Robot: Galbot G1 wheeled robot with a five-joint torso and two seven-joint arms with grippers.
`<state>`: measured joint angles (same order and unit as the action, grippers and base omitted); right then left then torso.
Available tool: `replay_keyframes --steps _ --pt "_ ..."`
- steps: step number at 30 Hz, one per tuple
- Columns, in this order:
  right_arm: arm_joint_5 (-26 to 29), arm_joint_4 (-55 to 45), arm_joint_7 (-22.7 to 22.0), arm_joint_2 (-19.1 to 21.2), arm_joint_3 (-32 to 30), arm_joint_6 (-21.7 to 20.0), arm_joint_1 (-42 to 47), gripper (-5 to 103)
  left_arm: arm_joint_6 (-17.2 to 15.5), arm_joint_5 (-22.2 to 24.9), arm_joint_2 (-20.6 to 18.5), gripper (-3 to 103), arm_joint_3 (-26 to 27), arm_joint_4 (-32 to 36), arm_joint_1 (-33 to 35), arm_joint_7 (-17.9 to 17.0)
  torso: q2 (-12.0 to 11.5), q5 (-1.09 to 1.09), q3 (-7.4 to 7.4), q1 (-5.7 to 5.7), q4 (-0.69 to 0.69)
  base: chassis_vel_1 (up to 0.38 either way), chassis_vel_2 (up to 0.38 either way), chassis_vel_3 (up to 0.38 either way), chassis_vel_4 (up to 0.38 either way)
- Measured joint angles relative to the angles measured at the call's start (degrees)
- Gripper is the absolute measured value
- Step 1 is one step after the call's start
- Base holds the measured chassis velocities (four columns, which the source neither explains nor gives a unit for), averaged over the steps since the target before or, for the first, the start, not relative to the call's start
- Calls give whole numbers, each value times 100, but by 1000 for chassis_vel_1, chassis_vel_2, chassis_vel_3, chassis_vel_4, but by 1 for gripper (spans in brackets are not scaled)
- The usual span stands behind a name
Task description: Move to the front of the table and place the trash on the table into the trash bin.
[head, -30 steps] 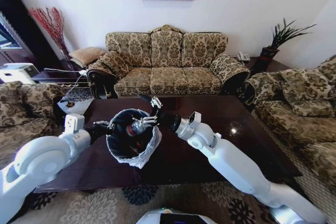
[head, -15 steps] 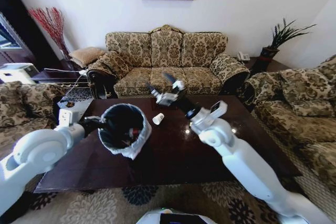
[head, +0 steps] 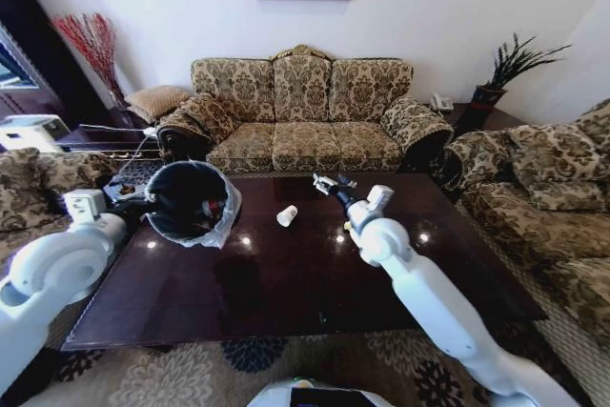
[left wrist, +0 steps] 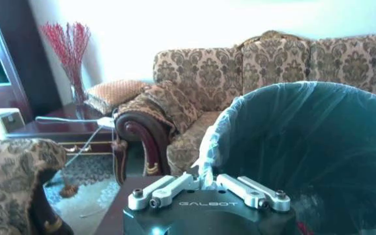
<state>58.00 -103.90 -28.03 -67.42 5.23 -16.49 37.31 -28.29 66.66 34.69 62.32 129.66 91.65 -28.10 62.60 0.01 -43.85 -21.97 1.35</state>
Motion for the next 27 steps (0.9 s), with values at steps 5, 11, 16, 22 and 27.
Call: replay_keyframes --steps 5,11,16,22,27 --pt "-722 675 595 -248 156 34 -8 100 22 -115 266 1 -77 158 62 57 0 0 0 1 -1 0 0 0 0" --pt "-1630 1882 1094 -1073 291 16 -94 100 90 -162 497 1 -117 249 109 151 0 -2 0 0 -4 0 0 0 0" --pt "-1890 2554 949 -1747 261 178 -166 100 94 -184 508 1 -124 263 185 176 0 -1 0 0 4 0 0 0 0" --pt "-2834 3386 1133 -2183 254 518 -222 100 94 -141 399 1 -173 253 137 192 0 -1 0 0 -4 0 0 0 0" --pt "-3728 4055 1139 -2360 171 1041 -190 100 92 -146 421 1 -260 185 113 210 0 -1 0 0 -2 0 0 0 0"
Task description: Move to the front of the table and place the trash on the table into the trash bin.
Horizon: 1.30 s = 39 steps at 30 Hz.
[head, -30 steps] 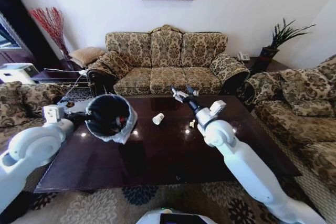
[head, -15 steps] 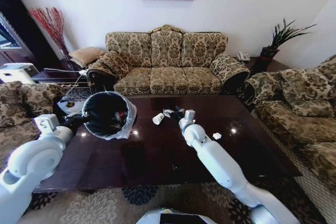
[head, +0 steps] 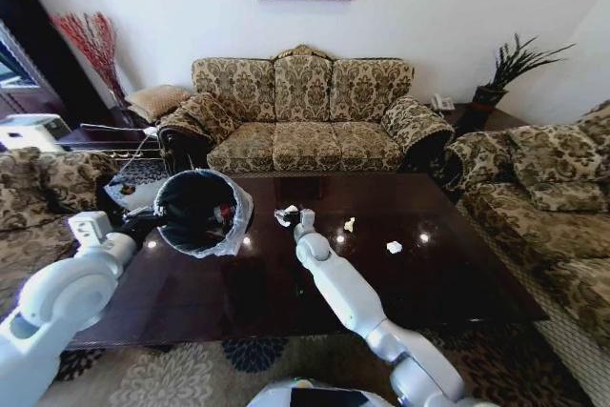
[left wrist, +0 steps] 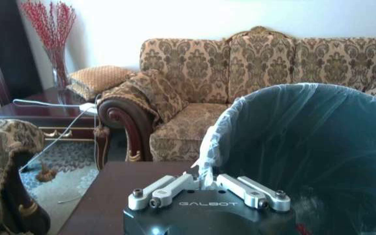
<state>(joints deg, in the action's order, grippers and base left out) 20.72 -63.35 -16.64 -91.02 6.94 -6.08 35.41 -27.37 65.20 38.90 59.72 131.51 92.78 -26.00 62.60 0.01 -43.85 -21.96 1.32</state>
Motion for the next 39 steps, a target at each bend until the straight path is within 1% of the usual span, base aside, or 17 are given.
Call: replay_keyframes --steps 2,4,5,6,8,11,14,16,17,22,26,28,31,32,35,39 --pt "-46 83 9 -29 -16 60 15 100 0 0 1 1 -4 -5 -6 2 0 0 0 0 1 0 0 0 0" --pt "-182 415 68 -125 -94 295 62 100 0 4 -13 1 -10 -25 -21 17 0 -1 0 0 4 0 0 0 0" --pt "-182 415 68 -125 -94 295 62 100 0 4 -13 1 -10 -25 -21 17 0 -1 0 0 4 0 0 0 0" --pt "-215 500 90 -130 -112 363 68 100 0 5 -20 1 -10 -32 -22 18 0 -1 0 0 2 0 0 0 0" --pt "-480 863 147 -138 -242 565 72 100 0 7 -41 1 -10 -48 -30 25 0 -1 0 0 0 0 0 0 0" --pt "-594 1090 143 -134 -310 637 64 100 -2 7 -47 1 -9 -48 -30 29 0 -1 0 0 -2 0 0 0 0" --pt "-593 1128 168 -132 -306 663 71 100 -2 6 -47 1 -8 -57 -25 38 0 -1 0 0 -1 0 0 0 0" --pt "-552 1177 268 -128 -303 794 89 100 -3 0 -45 1 -9 -80 -35 39 0 -1 0 0 2 0 0 0 0" --pt "-509 1198 324 -125 -306 878 92 100 -4 -3 -42 1 -12 -84 -42 39 0 -1 0 0 1 0 0 0 0" --pt "-472 1273 444 -122 -289 1013 92 100 -5 -4 -39 1 -17 -89 -34 43 0 -1 0 0 1 0 0 0 0" --pt "-481 1666 502 -118 -322 1211 -37 100 -5 -4 -54 1 -17 -99 -32 45 0 -1 0 0 0 0 0 0 0" --pt "-481 1729 514 -118 -323 1243 -63 100 -5 -4 -60 1 -17 -99 -32 45 0 -1 0 0 0 0 0 0 0" --pt "-438 2035 626 -114 -335 1469 -171 100 -6 -3 -66 1 -12 -84 -4 45 0 -1 0 0 0 0 0 0 0" --pt "-438 2035 626 -114 -335 1469 -171 100 -6 -3 -66 1 -12 -84 -4 45 0 -1 0 0 0 0 0 0 0" --pt "-387 1979 850 -114 -321 1616 -142 100 -9 -3 -42 1 -8 -67 8 45 0 -1 0 0 0 0 0 0 0" --pt "-402 1828 982 -113 -294 1694 -80 100 -11 -4 -31 1 -9 -73 4 44 0 -1 0 0 1 0 0 0 0"
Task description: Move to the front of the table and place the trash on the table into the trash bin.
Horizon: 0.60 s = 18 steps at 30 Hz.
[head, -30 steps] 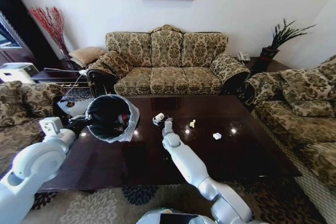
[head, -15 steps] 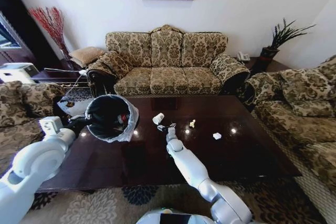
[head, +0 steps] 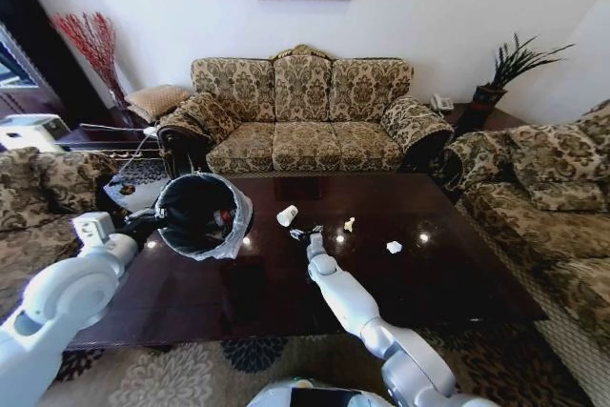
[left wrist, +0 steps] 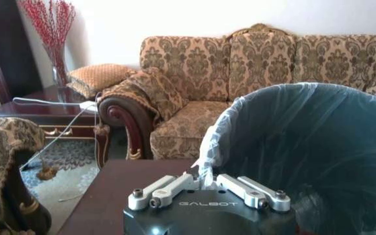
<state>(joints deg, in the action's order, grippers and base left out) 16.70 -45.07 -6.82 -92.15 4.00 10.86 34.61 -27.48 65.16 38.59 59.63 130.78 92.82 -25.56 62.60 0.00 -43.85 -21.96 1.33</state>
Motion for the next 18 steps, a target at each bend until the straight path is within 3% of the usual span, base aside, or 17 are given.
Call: replay_keyframes --steps 6,18 --pt "-103 -580 91 0 106 -205 221 100 0 -6 -16 1 -8 -39 -30 2 0 0 0 0 1 0 0 0 0" --pt "-214 -476 -4 1 111 -130 232 100 11 -16 -32 1 -42 -36 -42 22 1 0 1 2 1 -19 14 22 -21"
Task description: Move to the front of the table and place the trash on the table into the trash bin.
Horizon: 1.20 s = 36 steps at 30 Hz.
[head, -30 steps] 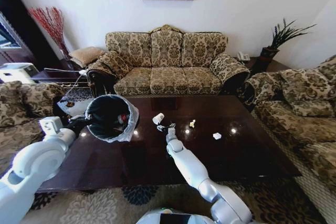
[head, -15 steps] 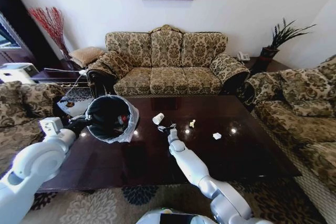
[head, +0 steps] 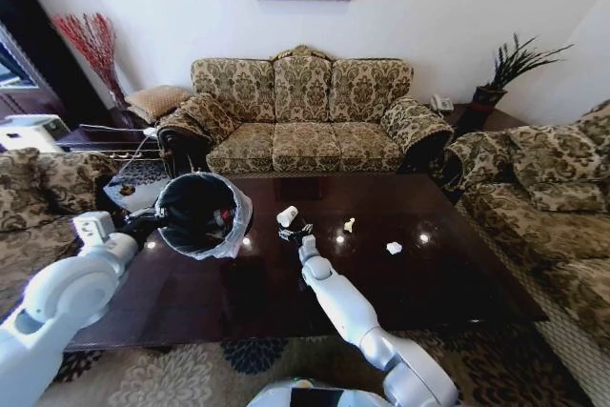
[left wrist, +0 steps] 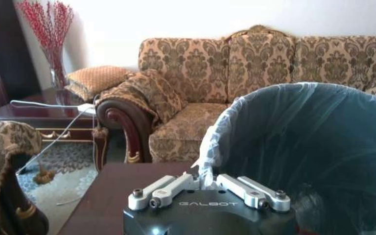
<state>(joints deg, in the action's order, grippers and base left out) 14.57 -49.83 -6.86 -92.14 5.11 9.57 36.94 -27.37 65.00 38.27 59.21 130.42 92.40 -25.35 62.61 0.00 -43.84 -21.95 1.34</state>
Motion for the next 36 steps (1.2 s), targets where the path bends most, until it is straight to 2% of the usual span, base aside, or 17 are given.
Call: replay_keyframes --steps 7,10,11,13,15,16,17,18,20,21,23,24,27,28,30,35,36 --pt "-80 170 -36 0 -1 89 3 103 27 -7 -3 1 -16 2 -14 12 -1 0 -1 -5 -3 -129 116 132 -127" --pt "-85 282 -20 1 -14 112 -9 93 40 -7 1 1 -7 22 2 18 -3 0 -4 -10 -3 -85 96 98 -94" --pt "-85 282 -20 1 -14 112 -9 93 40 -7 1 1 -7 22 2 18 -3 0 -4 -10 -3 -39 57 62 -52" --pt "-78 309 -1 1 -15 113 -15 83 50 -7 1 1 2 25 5 21 -2 0 -3 -9 -4 -20 16 23 -26" --pt "-72 316 3 2 -17 114 -16 83 56 -7 2 1 6 26 5 23 -2 0 -3 -7 -4 0 0 0 0" --pt "-65 322 13 2 -18 117 -18 71 66 -7 2 1 11 26 5 24 -2 0 -1 -2 -1 0 0 0 0" --pt "-64 324 21 2 -19 123 -18 66 68 -7 3 1 12 26 5 24 -1 0 1 2 0 0 0 0 0" --pt "-64 324 21 2 -19 123 -18 66 68 -7 3 1 12 26 5 24 -1 0 1 2 0 0 0 0 0" --pt "-59 325 40 1 -21 131 -19 55 74 -7 8 1 13 26 7 24 1 0 2 6 3 54 -27 -26 41" --pt "-57 326 43 1 -22 131 -19 55 74 -7 9 1 14 26 7 24 1 0 2 5 3 34 -14 -17 52" --pt "-51 326 47 1 -26 131 -25 44 74 -7 7 1 13 26 5 23 1 0 1 2 1 0 0 0 0" --pt "-51 326 47 1 -26 131 -25 44 74 -7 7 1 13 26 5 23 1 0 1 2 1 0 0 0 0" --pt "-43 348 47 1 -31 131 -38 28 77 -7 -2 1 14 20 -4 23 0 0 -1 -5 -4 0 0 0 0" --pt "-43 348 47 1 -31 131 -38 28 77 -7 -2 1 14 20 -4 23 0 0 -1 -5 -4 0 0 0 0" --pt "-39 366 47 1 -33 131 -47 18 80 -6 0 1 13 15 -4 25 -1 0 -1 -5 -4 0 0 0 0" --pt "-8 369 48 1 -41 130 -49 7 93 -8 0 1 -2 -6 -3 28 0 0 0 0 0 0 0 0 0" --pt "4 364 48 1 -43 129 -45 2 95 -9 -3 1 -8 -12 -5 30 0 0 0 0 1 0 0 0 0"
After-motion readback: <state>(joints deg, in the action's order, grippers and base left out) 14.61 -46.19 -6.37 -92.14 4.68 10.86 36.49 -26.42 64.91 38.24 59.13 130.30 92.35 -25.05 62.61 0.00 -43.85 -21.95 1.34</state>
